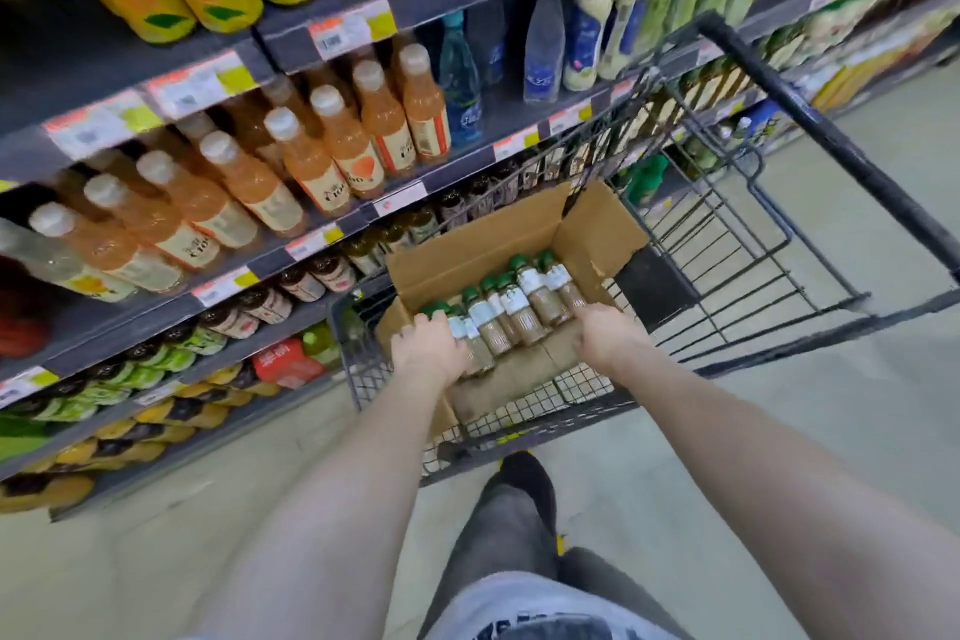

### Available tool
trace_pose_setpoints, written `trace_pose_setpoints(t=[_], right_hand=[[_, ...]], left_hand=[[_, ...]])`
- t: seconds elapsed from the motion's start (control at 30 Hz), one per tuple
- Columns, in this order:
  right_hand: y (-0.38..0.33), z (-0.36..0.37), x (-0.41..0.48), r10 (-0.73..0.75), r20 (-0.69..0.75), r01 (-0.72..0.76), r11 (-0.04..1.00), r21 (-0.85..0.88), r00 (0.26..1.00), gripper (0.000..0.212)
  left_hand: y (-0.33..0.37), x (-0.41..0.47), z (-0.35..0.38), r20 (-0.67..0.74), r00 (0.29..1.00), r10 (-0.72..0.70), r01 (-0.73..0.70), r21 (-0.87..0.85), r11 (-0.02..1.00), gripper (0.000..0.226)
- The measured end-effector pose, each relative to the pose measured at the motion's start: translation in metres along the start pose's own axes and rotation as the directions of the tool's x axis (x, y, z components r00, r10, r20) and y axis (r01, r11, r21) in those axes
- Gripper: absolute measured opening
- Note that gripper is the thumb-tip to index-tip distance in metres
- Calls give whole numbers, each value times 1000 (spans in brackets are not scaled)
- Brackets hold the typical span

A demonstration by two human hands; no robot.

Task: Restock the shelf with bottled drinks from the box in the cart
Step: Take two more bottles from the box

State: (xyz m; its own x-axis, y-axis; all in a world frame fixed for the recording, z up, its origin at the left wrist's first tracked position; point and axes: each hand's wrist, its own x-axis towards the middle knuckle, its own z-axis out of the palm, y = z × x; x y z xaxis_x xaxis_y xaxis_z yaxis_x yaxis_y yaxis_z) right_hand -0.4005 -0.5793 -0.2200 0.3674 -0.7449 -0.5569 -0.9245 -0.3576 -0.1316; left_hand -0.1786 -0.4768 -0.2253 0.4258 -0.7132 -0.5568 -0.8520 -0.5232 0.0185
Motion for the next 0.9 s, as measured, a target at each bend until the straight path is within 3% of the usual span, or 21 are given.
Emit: trace_pose_setpoints(t=[0.43, 0.57, 0.8, 0.9], right_hand=[[2, 0, 122, -47, 196, 49, 999, -6, 979, 27], [11, 13, 167, -56, 247, 57, 998, 2, 967, 41], [27, 41, 247, -15, 263, 13, 1000, 12, 965, 20], [24, 58, 273, 5, 294, -33, 995, 90, 956, 19]], left_hand=[[12, 89, 25, 157, 968, -195, 215, -126, 969, 47], [23, 119, 33, 218, 943, -252, 287, -145, 947, 47], [38, 178, 65, 235, 922, -309, 353, -176, 919, 47], [43, 198, 94, 281, 892, -354, 416, -205, 886, 61]])
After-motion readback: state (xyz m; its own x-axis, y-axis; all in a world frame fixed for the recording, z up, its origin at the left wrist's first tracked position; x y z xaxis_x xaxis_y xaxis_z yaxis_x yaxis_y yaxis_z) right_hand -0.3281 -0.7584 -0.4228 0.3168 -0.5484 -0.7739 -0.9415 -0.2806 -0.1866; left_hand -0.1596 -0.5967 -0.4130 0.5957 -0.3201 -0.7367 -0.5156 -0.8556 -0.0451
